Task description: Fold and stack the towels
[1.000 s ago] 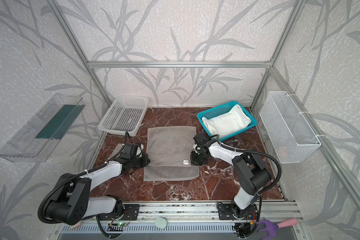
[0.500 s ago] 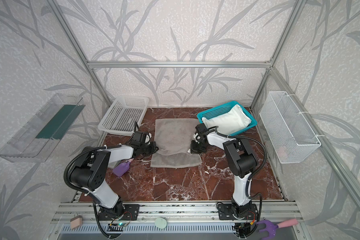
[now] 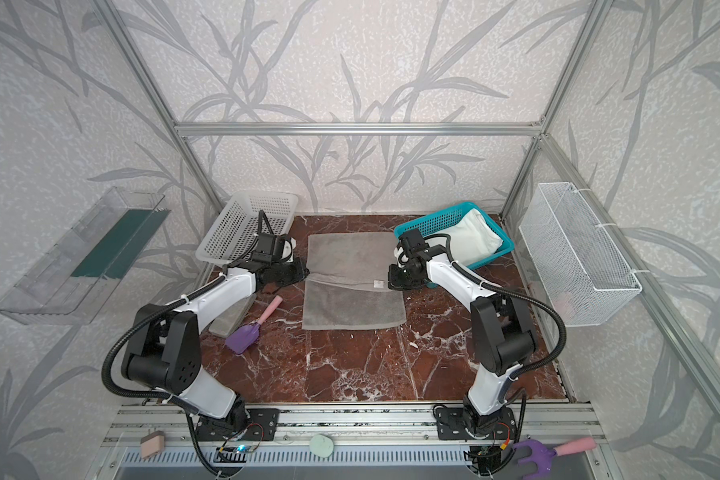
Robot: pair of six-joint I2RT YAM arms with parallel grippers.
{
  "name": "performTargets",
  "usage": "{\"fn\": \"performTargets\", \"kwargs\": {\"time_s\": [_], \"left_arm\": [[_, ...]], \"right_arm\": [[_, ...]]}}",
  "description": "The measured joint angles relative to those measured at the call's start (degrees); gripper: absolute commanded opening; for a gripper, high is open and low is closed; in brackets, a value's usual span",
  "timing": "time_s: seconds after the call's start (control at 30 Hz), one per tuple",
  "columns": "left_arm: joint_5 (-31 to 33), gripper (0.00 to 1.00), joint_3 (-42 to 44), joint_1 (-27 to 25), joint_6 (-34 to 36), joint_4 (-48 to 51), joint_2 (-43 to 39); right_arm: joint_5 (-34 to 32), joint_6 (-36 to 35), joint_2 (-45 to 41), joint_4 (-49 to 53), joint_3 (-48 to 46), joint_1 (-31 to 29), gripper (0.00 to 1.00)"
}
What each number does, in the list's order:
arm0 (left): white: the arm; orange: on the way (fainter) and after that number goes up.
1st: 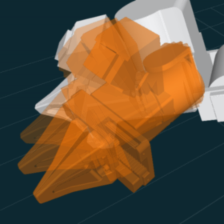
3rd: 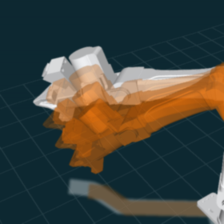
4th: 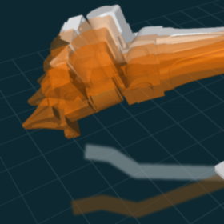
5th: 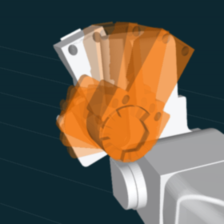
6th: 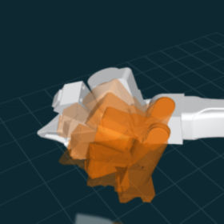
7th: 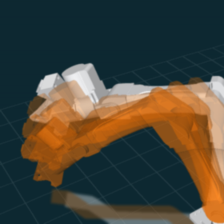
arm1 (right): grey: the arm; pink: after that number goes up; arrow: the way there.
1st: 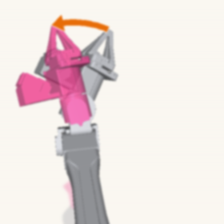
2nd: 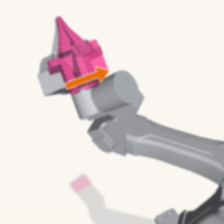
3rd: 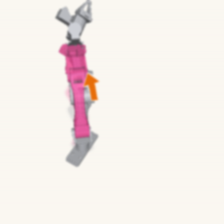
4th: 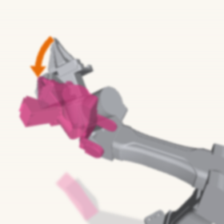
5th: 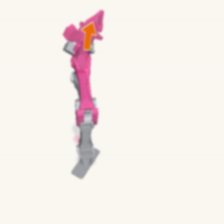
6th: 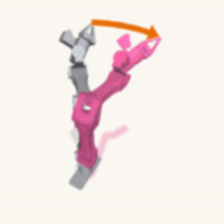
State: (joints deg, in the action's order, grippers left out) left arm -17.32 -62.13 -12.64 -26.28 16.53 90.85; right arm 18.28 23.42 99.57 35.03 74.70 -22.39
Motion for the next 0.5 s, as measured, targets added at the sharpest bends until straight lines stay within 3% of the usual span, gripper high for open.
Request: {"fn": "performTargets", "kwargs": {"time_s": [0.23, 0.5], "left_arm": [[1.2, 0.0, 0.1, 0.0, 2.8, 2.8, -4.4], [-1.7, 0.0, 17.3, -0.7, -0.9, -2.3, -9.7]], "right_arm": [[0.6, -0.8, -2.6, 1.7, 2.4, 0.7, 0.0], [4.2, 1.8, -8.3, -4.3, -16.1, 0.2, 0.0]]}}
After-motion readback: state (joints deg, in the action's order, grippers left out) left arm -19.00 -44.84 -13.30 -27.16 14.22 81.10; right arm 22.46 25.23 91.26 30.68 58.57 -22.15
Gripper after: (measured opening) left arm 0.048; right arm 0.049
